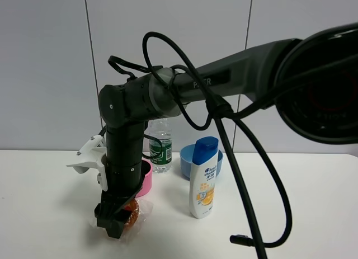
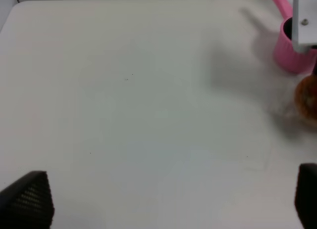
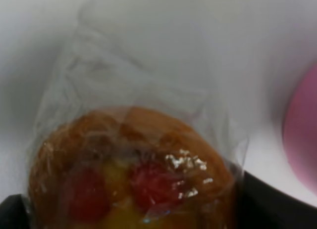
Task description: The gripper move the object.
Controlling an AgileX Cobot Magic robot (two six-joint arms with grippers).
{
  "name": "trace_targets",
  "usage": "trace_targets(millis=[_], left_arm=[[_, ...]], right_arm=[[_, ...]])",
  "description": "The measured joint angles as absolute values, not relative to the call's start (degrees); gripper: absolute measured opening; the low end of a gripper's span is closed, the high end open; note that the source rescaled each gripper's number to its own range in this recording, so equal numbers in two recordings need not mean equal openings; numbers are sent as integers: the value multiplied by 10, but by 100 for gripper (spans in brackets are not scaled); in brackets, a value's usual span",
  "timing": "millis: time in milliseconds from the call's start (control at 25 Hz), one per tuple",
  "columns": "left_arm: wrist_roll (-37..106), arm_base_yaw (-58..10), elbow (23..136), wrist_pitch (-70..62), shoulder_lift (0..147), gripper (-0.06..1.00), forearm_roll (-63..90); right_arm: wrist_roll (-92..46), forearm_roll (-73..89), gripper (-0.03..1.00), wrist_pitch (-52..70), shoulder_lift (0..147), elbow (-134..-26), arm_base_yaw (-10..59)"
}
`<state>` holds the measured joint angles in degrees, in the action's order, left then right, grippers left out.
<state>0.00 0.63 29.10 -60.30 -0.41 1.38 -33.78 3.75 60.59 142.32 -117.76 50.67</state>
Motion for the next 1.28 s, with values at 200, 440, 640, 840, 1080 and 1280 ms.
trace_targets(millis=[200, 440, 640, 840, 1080, 1280], left_arm=[[0, 6, 291, -603, -4, 100, 14], [0, 6, 291, -603, -4, 100, 14], [0, 6, 291, -603, -4, 100, 14], [0, 6, 291, -603, -4, 100, 14], [0, 6, 291, -603, -4, 100, 14], [0, 6, 291, -603, -4, 100, 14]], right_arm=[[-315, 34, 59, 630, 1408, -1178, 507], [-306, 7, 60, 634, 1306, -1178, 507], [-285, -29, 60, 636, 1195, -1178, 507], [-261, -78, 60, 642, 1095, -1178, 507], [-226, -154, 60, 681, 991, -1179, 507], [-210, -197, 60, 697, 939, -1179, 507]])
